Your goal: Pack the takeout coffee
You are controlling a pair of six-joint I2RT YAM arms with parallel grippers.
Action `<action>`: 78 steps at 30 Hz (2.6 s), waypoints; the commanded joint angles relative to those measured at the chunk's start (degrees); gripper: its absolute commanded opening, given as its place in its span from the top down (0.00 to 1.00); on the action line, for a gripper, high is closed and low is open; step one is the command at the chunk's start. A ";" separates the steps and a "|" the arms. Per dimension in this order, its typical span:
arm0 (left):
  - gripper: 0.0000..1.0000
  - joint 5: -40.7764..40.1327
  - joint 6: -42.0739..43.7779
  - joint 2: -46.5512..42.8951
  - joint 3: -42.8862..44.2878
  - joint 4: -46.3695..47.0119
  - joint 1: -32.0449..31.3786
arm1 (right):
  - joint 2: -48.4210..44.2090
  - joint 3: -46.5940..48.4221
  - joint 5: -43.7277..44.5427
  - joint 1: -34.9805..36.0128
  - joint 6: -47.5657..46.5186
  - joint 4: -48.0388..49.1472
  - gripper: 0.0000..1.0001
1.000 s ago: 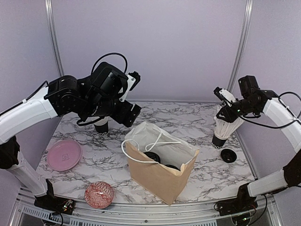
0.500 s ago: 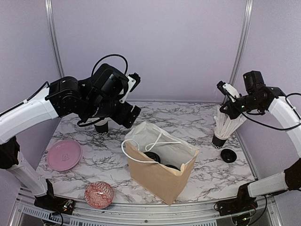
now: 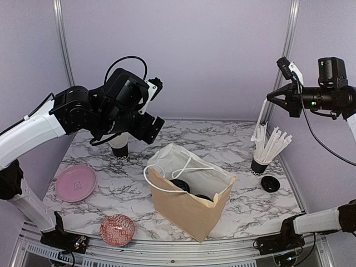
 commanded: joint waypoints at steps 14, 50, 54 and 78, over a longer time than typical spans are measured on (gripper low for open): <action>0.01 -6.26 -1.73 -4.87 -1.78 0.06 1.87 | 9.18 19.73 -35.52 8.60 -10.72 -12.14 1.00; 0.01 -6.65 -3.63 -5.61 -6.44 0.05 2.53 | 23.31 10.71 -14.84 41.01 -9.43 -8.89 0.98; 0.01 -6.82 -3.88 -5.73 -7.34 0.05 2.91 | 30.63 17.34 -12.34 44.09 -8.26 -9.86 0.72; 0.01 -6.18 -3.42 -6.64 -11.71 2.73 3.72 | 14.28 -7.97 9.16 4.45 -2.80 5.09 0.61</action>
